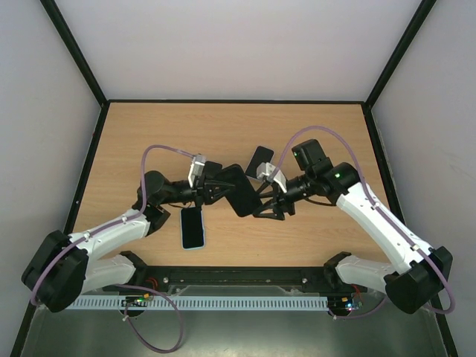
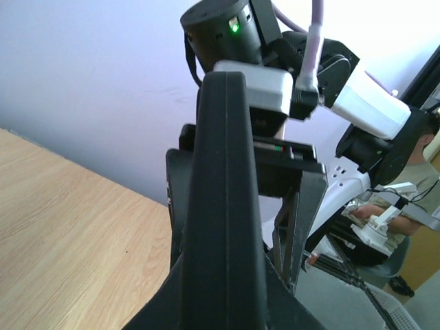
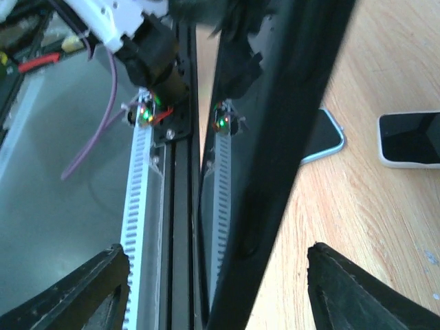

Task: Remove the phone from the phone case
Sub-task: Remove the phone case from the phone.

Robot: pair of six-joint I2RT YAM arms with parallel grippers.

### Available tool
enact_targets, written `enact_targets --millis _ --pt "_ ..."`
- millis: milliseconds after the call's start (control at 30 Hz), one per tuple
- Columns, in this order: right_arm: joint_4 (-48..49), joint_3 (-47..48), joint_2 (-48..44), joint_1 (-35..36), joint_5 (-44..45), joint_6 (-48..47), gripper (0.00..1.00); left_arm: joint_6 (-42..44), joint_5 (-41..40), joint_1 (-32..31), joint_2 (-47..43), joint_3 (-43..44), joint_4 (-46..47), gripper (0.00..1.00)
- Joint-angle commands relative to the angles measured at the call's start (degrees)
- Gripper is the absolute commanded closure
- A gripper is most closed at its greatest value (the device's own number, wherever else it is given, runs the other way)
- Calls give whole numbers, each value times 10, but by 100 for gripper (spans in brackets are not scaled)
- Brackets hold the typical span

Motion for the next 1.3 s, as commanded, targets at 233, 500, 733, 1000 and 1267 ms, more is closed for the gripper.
enact_targets --millis 233,500,733,1000,1267 --pt "-256 44 19 1 16 -288 39 -12 34 -8 22 64 -20 98" --pt "-204 48 32 1 -4 -234 45 -29 77 -23 33 76 1 98" --pt "-209 50 22 1 -3 -248 58 -12 94 -26 29 90 -49 98" --pt "-236 42 10 1 22 -325 78 -55 131 -30 46 106 -28 98" --pt "-201 30 9 18 32 -384 81 -167 167 -31 85 127 40 97"
